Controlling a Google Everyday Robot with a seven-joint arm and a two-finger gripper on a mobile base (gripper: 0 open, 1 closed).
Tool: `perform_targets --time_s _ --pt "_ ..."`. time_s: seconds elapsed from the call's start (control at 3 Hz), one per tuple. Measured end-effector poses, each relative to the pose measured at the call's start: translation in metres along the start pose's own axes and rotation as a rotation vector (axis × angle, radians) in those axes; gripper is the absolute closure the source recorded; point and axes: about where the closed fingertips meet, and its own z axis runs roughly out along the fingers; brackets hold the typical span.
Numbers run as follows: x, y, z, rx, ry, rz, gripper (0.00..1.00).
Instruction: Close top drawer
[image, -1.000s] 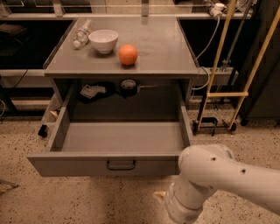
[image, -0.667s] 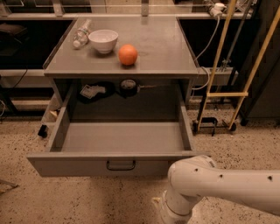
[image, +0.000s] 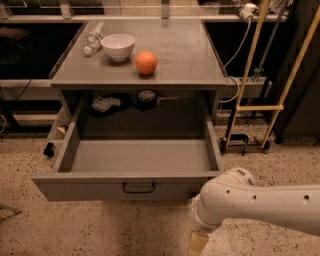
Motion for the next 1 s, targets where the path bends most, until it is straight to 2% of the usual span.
perform_targets --time_s 0.33,0.67,1.0 --pt "0.000 -0.025 -0.005 0.073 0.019 0.017 0.00" --pt "-0.009 -0.036 -0.004 0.094 0.016 0.076 0.00" --pt "-0.037 -0.065 0.001 0.132 0.001 0.101 0.00"
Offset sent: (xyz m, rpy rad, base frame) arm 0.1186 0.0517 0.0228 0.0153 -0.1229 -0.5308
